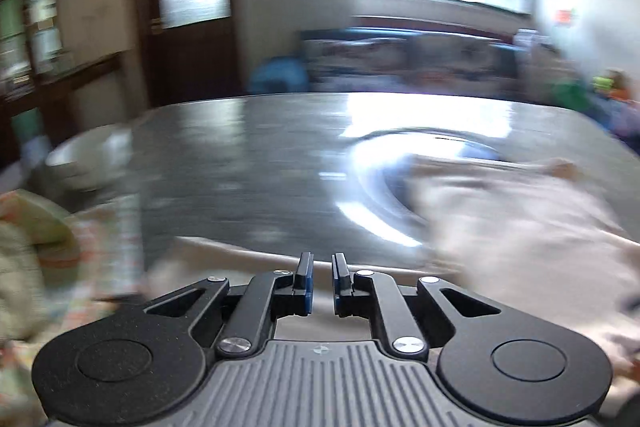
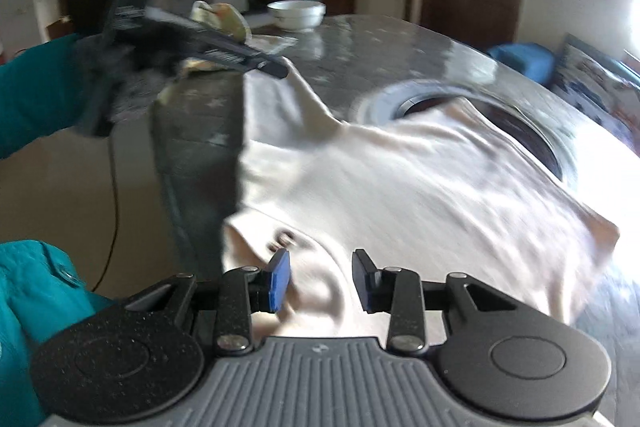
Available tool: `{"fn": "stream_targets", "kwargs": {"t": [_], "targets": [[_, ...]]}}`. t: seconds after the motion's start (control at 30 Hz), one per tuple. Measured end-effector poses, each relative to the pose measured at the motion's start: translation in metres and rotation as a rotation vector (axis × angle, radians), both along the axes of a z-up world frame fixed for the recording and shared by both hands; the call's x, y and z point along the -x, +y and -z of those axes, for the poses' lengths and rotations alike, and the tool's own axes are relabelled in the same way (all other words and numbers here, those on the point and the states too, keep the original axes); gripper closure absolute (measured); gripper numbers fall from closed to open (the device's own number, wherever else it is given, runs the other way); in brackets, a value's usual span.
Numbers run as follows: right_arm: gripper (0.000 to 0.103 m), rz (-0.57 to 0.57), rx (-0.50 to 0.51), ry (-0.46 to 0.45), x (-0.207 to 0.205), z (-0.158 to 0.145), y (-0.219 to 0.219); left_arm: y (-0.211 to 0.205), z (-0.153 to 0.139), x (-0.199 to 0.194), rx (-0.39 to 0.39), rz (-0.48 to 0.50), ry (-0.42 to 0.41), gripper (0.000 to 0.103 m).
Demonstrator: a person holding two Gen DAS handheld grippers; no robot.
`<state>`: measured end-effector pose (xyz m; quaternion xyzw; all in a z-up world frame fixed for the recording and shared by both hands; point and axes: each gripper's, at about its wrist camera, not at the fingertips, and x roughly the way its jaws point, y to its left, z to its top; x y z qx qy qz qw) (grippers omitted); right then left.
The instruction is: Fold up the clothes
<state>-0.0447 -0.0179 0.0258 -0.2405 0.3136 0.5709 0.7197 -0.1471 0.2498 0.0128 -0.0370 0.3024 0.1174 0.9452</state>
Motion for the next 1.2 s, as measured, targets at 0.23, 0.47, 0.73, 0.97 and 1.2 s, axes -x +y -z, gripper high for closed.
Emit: {"fn": "stream_targets", "kwargs": {"t": [0.23,0.47,0.73,0.97,1.2], "targets": [[0.069,0.021,0.025,0.026,-0.001,0.011,-0.017,-0.057,0.022,0.003,0.044,0.214,0.037,0.093],[0.068,0.034,0.027,0.058,0.001,0.021,-0.024,-0.065,0.036,0.009,0.049,0.247,0.077,0.092],[0.055,0.174,-0.028,0.033,-0.008,0.009,-0.057,-0.073,0.011,-0.001,0.032,0.259,0.033,0.083],[0.052,0.386,-0.026,0.048,-0.026,0.016,-0.106,-0.111,0.004,-0.021,0.051,0.359,0.000,0.079],[0.052,0.571,-0.046,0.059,-0.038,0.024,-0.158,-0.161,0.011,-0.043,0.083,0.497,0.001,0.079]]}}
